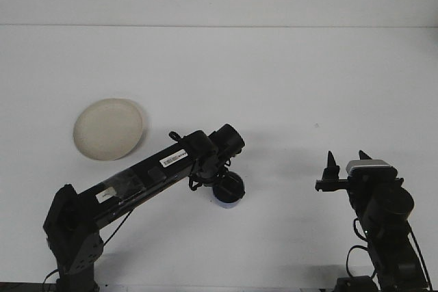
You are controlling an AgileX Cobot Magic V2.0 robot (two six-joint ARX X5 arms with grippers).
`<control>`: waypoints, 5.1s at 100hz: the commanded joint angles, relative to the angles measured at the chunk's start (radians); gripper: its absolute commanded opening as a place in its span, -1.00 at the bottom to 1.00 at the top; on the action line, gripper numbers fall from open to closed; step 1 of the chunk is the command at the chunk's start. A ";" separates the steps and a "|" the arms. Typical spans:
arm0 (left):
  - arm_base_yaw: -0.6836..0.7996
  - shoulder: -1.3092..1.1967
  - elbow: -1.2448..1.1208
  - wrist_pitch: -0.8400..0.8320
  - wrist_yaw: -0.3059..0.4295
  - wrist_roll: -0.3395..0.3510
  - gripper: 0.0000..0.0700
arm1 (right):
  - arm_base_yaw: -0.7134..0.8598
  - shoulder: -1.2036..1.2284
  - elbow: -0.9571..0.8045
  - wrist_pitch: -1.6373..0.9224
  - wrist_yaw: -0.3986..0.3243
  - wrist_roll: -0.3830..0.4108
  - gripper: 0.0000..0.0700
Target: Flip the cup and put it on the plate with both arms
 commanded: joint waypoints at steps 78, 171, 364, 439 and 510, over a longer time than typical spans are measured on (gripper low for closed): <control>0.375 -0.070 0.176 -0.192 -0.160 0.084 -0.99 | 0.003 0.003 0.009 0.010 0.000 -0.008 0.42; 0.924 0.080 0.175 -0.107 -0.187 0.108 -0.95 | 0.002 0.003 0.009 0.009 0.001 -0.011 0.42; 0.684 -1.262 -0.973 0.761 -0.111 0.127 0.09 | 0.003 0.003 0.009 0.011 0.000 -0.008 0.42; 0.678 -1.271 -1.034 0.850 -0.111 0.148 -0.97 | 0.003 0.003 0.009 0.017 0.000 -0.011 -0.82; 0.678 -1.272 -1.034 0.852 -0.111 0.148 -0.97 | 0.003 0.003 0.009 0.017 0.000 -0.011 -1.00</control>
